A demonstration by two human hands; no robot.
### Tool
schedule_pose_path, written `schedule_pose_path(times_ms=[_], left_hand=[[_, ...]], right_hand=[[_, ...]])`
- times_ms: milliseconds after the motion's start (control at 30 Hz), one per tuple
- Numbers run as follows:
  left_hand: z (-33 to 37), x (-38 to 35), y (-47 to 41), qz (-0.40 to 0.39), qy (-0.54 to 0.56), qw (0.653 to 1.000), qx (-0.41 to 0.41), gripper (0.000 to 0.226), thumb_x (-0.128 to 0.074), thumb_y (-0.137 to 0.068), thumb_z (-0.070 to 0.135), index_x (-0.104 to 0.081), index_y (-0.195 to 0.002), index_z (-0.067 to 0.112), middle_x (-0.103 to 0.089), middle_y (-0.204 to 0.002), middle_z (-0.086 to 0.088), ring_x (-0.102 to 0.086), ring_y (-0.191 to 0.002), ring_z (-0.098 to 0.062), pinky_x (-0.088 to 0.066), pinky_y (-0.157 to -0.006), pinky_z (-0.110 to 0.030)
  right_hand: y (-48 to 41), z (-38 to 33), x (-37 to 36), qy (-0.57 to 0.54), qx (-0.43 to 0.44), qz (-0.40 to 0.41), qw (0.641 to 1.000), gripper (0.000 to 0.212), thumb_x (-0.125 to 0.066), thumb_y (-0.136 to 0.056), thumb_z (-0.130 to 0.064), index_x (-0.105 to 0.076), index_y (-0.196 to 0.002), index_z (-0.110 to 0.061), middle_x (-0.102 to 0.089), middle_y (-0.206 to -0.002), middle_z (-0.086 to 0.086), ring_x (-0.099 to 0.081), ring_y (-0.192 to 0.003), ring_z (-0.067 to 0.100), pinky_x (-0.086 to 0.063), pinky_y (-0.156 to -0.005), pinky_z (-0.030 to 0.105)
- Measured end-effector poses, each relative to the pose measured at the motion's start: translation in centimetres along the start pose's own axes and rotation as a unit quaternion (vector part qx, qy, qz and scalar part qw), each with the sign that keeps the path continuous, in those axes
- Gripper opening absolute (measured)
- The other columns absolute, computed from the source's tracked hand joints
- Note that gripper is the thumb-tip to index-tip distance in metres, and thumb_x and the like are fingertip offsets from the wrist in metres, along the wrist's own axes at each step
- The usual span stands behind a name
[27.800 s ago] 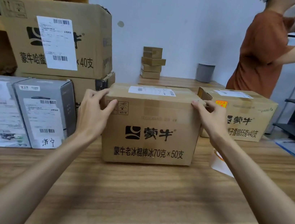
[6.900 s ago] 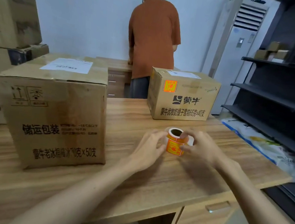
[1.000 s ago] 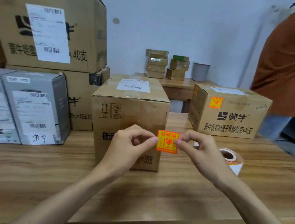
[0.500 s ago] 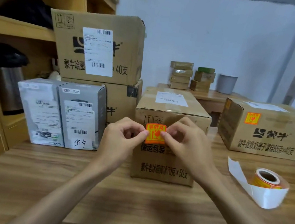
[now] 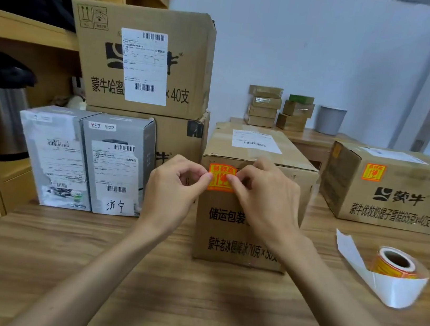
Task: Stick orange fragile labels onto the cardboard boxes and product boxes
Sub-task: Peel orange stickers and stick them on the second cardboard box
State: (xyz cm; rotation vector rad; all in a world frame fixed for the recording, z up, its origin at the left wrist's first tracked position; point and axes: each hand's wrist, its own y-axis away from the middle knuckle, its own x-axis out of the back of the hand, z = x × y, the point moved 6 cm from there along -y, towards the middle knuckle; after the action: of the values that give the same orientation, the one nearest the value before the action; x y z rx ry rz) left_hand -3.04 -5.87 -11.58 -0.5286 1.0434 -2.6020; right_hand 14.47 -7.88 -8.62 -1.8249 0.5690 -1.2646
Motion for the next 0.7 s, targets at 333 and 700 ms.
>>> schedule_pose_path(times_ms=[333, 700], left_hand=[[0.2, 0.1, -0.4, 0.026, -0.081, 0.995, -0.044, 0.011, -0.078, -0.088, 0.026, -0.073, -0.079, 0.024, -0.061, -0.077, 0.011, -0.053, -0.068, -0.002, -0.042, -0.062, -0.031], [0.3, 0.3, -1.7, -0.041, -0.096, 0.991, -0.088, 0.06, -0.079, -0.086, 0.038, -0.056, -0.141, 0.036, -0.047, -0.118, 0.012, -0.049, -0.084, -0.004, -0.042, -0.076, -0.014]], right_hand=[[-0.4, -0.9, -0.1, 0.086, 0.028, 0.047, 0.995, 0.036, -0.082, -0.078, -0.041, -0.062, -0.063, -0.015, -0.061, -0.067, 0.0, -0.058, -0.054, 0.024, -0.029, -0.054, 0.027], [-1.1, 0.8, -0.2, 0.108, 0.064, 0.053, 0.991, 0.057, -0.069, -0.08, -0.059, -0.064, -0.111, -0.012, -0.062, -0.12, 0.013, -0.057, -0.112, 0.033, -0.032, -0.103, 0.045]])
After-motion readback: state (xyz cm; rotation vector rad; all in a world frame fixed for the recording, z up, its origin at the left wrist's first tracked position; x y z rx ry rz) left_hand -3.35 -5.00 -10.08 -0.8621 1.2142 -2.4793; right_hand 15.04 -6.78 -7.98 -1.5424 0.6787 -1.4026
